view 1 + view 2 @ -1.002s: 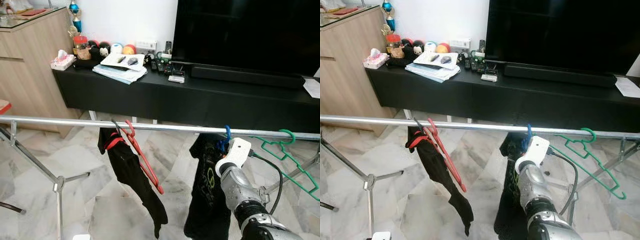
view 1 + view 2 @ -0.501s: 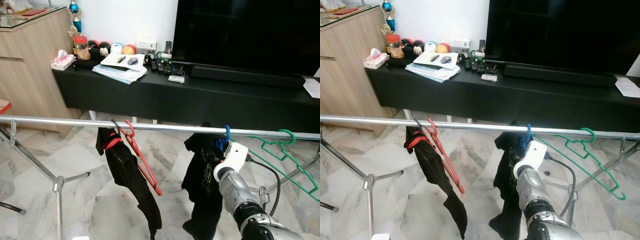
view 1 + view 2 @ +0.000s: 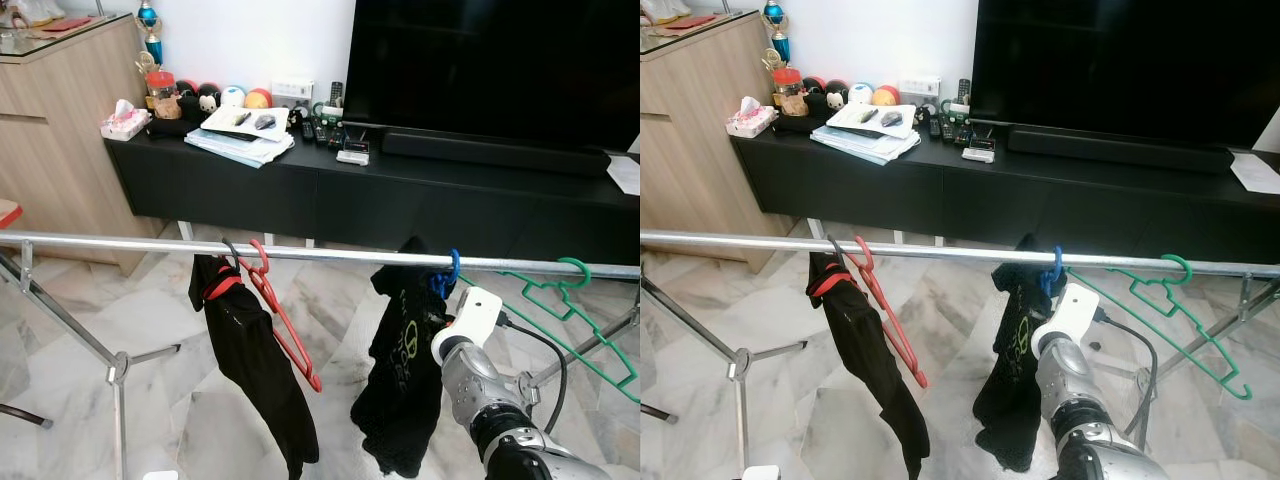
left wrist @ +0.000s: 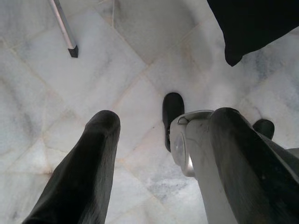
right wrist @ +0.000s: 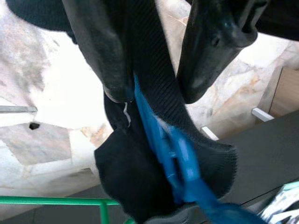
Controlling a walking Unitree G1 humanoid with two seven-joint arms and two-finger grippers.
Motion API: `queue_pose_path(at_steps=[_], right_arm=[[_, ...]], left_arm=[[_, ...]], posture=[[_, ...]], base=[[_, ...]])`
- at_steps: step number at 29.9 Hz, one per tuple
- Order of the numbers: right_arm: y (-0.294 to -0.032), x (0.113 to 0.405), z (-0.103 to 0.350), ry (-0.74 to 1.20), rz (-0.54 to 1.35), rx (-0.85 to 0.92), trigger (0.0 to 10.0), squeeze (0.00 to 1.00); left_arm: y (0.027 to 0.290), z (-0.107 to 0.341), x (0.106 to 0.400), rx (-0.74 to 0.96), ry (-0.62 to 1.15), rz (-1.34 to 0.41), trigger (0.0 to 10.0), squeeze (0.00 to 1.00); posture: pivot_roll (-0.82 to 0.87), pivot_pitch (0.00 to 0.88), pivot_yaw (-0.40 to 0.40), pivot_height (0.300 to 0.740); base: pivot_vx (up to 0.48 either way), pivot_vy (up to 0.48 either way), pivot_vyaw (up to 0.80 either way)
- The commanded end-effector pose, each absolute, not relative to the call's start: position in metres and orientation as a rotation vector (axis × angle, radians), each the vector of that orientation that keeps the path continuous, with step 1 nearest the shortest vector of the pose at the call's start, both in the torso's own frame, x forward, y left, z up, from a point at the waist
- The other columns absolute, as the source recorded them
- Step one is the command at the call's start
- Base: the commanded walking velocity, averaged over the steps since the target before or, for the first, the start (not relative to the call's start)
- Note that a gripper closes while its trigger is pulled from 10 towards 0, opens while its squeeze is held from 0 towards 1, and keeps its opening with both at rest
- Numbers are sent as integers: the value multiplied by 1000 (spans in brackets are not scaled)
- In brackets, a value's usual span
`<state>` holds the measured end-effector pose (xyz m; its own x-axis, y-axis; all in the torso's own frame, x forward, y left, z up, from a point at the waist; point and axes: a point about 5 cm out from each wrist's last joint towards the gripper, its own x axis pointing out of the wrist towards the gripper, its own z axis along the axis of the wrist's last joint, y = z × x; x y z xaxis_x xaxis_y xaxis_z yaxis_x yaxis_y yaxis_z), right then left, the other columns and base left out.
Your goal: Hang hanger
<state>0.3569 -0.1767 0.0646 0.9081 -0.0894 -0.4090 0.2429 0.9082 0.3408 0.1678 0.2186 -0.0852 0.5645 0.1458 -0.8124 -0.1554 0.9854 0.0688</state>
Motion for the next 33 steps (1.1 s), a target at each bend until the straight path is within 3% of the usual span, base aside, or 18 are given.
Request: queue_pose_path(at_steps=[1, 3, 4, 5, 6, 7, 13, 14, 15, 16, 23, 24, 25, 33], right_arm=[[-179, 358, 66, 394, -191, 405, 0, 0], [-179, 359, 68, 385, -186, 392, 0, 0], [-179, 359, 69, 379, -183, 380, 4549, 0], [-178, 360, 70, 369, -180, 378, 10000, 169], [-177, 360, 71, 363, -178, 378, 10000, 169], [-176, 361, 71, 356, -173, 389, 10000, 1000], [-176, 361, 72, 360, -173, 371, 10000, 1000], [-176, 361, 72, 361, -172, 367, 10000, 459], [-176, 361, 72, 363, -171, 364, 10000, 459], [-176, 361, 72, 363, -171, 363, 10000, 0], [-176, 357, 64, 410, -182, 355, 10000, 0], [-175, 356, 62, 414, -176, 364, 7804, 0], [-175, 356, 62, 410, -174, 370, 0, 0], [-173, 358, 66, 393, -166, 375, 0, 0]], left_arm=[[221, -87, 162, -16, 975, 191, 10000, 0], [222, -88, 161, -15, 977, 193, 10000, 0], [223, -88, 161, -13, 979, 194, 10000, 0], [224, -88, 160, -12, 980, 195, 10000, 0], [224, -88, 160, -11, 980, 196, 10000, 0], [224, -88, 160, -10, 981, 196, 10000, 0], [225, -88, 159, -6, 982, 194, 10000, 0], [225, -88, 160, -5, 982, 193, 10000, 0], [225, -87, 159, -5, 982, 193, 10000, 0], [225, -88, 159, -5, 982, 193, 10000, 0], [226, -88, 158, 0, 983, 189, 10000, 0], [226, -88, 158, 1, 984, 189, 10000, 0], [226, -88, 158, 2, 985, 189, 10000, 0], [228, -88, 157, 5, 989, 191, 10000, 0]], posture=[[110, 78, -29, 740], [109, 82, -27, 740], [111, 85, -25, 740], [111, 86, -23, 740], [111, 86, -23, 740], [111, 85, -20, 740], [116, 77, -15, 740], [118, 77, -14, 740], [118, 77, -14, 740], [119, 77, -14, 740], [121, 80, -8, 740], [123, 80, -8, 740], [127, 82, -7, 740], [123, 80, -4, 740]], base=[[0, 0, 0], [0, 0, 0], [0, 0, 0], [0, 0, 0], [0, 0, 0], [0, 0, 0], [0, 0, 0], [0, 0, 0], [0, 0, 0], [0, 0, 0], [0, 0, 0], [0, 0, 0], [0, 0, 0], [0, 0, 0]])
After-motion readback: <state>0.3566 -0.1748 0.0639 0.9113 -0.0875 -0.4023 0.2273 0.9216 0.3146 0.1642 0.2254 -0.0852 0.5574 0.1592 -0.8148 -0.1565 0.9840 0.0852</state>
